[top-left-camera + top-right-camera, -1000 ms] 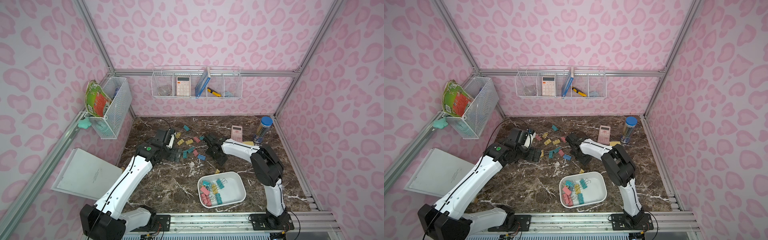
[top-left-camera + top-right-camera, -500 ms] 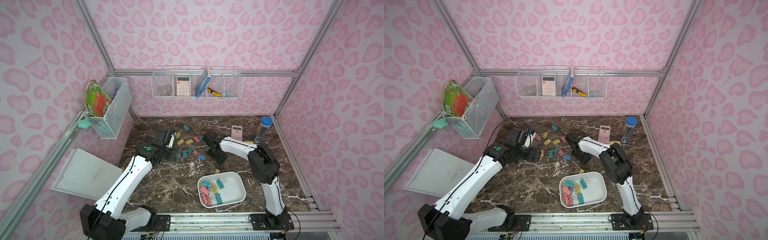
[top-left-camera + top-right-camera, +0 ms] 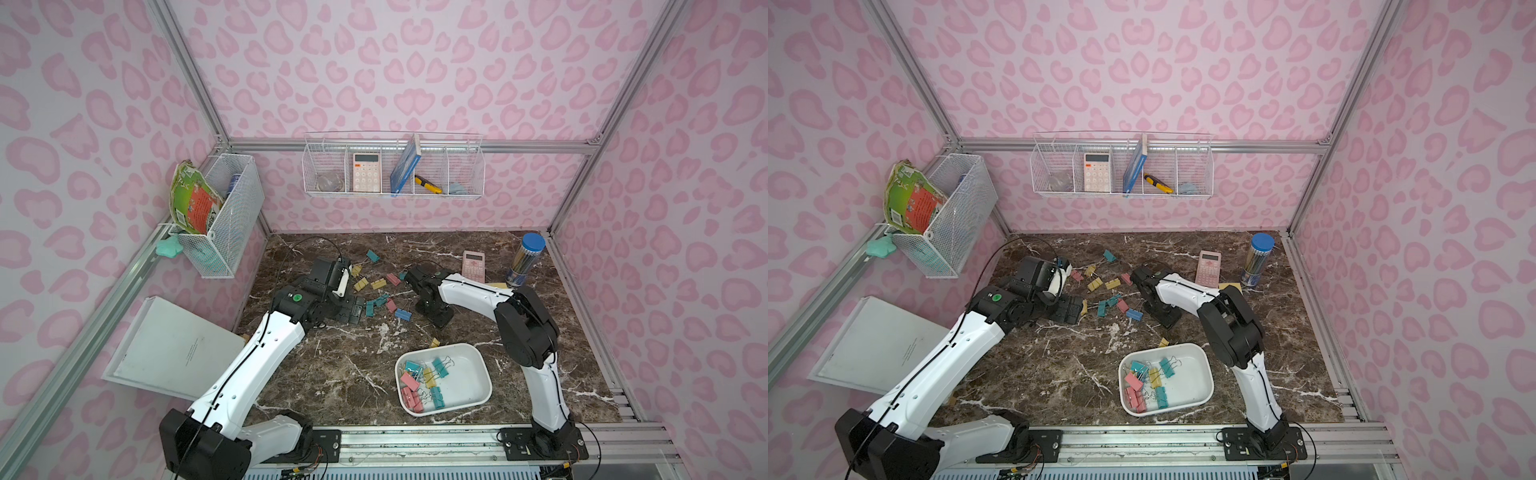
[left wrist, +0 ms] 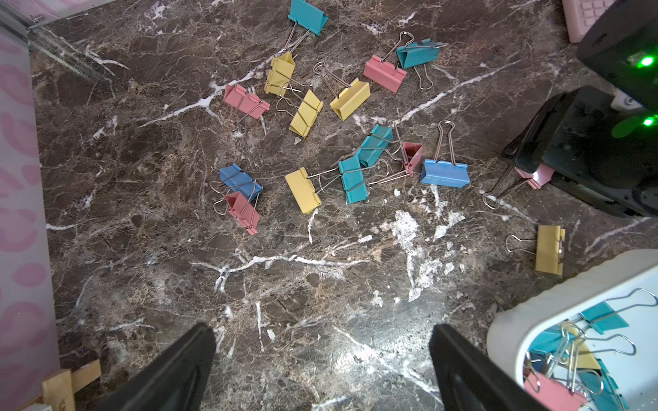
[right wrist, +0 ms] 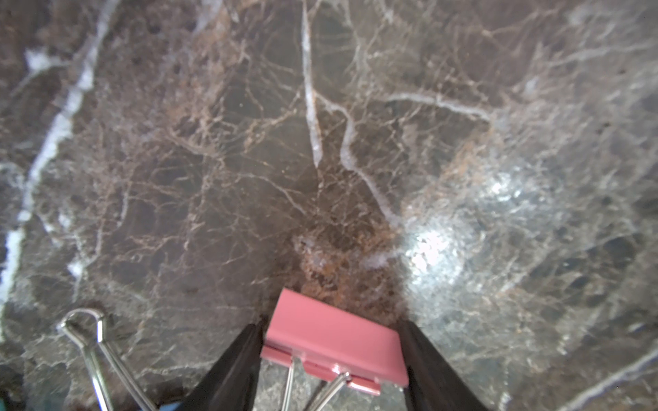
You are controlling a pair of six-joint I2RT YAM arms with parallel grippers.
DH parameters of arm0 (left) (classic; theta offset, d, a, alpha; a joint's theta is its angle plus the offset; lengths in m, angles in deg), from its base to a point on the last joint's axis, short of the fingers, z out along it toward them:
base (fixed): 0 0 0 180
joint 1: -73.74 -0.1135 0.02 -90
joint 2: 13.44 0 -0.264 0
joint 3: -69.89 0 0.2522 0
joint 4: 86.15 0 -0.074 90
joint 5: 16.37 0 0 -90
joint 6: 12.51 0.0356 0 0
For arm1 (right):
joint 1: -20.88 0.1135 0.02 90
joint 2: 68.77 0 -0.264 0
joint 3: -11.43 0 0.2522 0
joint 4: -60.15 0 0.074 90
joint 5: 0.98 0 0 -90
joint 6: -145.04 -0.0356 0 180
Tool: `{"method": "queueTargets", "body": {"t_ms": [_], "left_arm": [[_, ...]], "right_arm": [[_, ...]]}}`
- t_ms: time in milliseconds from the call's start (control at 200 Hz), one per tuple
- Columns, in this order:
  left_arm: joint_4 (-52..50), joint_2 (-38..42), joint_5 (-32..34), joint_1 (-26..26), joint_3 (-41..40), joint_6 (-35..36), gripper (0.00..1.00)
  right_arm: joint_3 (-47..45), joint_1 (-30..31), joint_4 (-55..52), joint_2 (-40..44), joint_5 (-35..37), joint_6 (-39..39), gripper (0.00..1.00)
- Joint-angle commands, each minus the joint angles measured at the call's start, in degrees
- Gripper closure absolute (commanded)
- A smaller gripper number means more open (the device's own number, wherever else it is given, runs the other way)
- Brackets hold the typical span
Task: Put the binder clips in the storage box
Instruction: Pick up the binder clip at the center of the board.
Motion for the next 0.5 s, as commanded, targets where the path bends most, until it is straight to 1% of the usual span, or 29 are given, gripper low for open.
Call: {"method": "queueTargets", "body": {"t_ms": [0,70,140,285,495], "left_arm": [[-0.57,0.25,-0.26,-0.05,0.31,-0.23,0.01],[-0.67,0.28,-0.16,0.00,0.26,-0.22,0.01],[-0.66,0.21,-0.15,-0.02,0.26,-0.14,0.01],[-0.73,0.10,-0.24,0.01,0.25,-0.14,0.01],[-0.73,0.26,0.20,0.00,0.18,-0.14,0.01]], "right_arm": [[-2.23,-0.34,6.83,-4.48,-4.55,0.20,0.41],[-2.17,-0.10,7.14,-3.70,-3.86,1.24,0.41],[-2.18,0.42,7.16,-2.19,-1.47,1.98,0.42],[-3.71,1.07,8.06,2.58,3.01,3.28,0.48],[-6.34,1.20,8.56,9.52,6.54,5.41,0.50]]}}
